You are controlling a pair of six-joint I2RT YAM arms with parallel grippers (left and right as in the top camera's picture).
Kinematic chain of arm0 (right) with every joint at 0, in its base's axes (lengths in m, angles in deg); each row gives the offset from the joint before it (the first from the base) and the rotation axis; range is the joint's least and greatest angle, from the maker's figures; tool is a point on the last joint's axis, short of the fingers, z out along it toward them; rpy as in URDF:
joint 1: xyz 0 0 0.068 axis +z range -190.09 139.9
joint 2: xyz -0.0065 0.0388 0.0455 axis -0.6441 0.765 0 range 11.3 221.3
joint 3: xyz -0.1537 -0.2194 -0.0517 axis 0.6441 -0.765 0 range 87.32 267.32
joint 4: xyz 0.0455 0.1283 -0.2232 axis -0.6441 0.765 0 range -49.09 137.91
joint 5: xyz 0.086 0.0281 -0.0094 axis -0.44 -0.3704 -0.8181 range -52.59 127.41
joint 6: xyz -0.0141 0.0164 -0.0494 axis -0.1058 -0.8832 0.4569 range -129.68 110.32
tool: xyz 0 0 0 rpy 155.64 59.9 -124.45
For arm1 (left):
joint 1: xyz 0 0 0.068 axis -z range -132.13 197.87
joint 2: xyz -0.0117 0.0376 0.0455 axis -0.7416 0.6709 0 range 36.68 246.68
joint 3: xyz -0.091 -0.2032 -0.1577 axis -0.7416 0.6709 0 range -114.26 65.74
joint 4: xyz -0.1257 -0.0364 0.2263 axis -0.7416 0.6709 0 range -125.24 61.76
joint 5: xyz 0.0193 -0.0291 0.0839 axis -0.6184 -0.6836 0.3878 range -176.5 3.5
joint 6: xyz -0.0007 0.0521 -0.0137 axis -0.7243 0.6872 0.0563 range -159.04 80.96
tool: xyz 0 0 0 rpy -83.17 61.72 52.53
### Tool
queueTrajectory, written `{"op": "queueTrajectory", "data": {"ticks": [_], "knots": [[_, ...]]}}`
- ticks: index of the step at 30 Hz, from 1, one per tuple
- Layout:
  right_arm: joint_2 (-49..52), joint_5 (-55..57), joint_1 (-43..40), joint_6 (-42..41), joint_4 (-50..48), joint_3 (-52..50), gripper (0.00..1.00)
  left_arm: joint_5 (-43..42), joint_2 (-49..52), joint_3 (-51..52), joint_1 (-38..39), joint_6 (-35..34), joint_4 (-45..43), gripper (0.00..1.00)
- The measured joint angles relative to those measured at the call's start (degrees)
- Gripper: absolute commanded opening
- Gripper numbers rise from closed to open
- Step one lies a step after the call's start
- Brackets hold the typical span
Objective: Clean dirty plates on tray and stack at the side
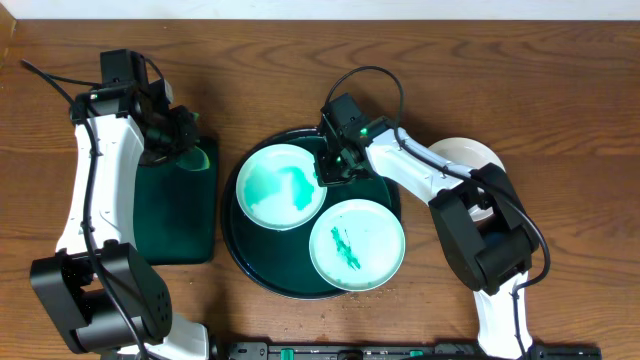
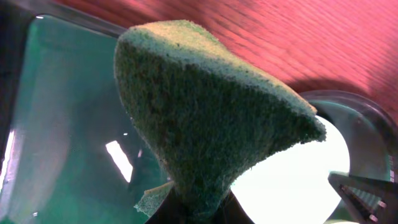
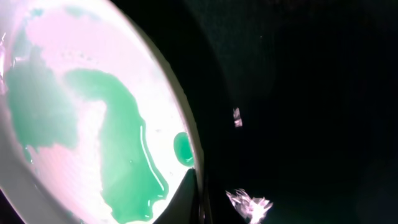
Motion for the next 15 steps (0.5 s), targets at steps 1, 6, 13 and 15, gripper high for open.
{"op": "queueTrajectory", "data": {"ticks": [1, 6, 13, 15], "knots": [[0.0, 0.0, 0.1, 0.0, -0.2, 0.0, 0.01, 0.7, 0.0, 0.0, 0.0, -0.1, 0.1, 0.07], [0.0, 0.0, 0.1, 1.0, -0.4, 0.0, 0.01, 5.1, 0.0, 0.0, 0.0, -0.1, 0.1, 0.07], [-4.2, 6.9, 0.9, 5.2, 0.5, 0.0, 0.01, 7.2, 0.0, 0.0, 0.0, -0.1, 0.1, 0.07], [-8.1, 11.0, 1.4, 6.8, 1.0, 0.0, 0.01, 7.4, 0.0, 0.0, 0.0, -0.1, 0.2, 0.07]]}}
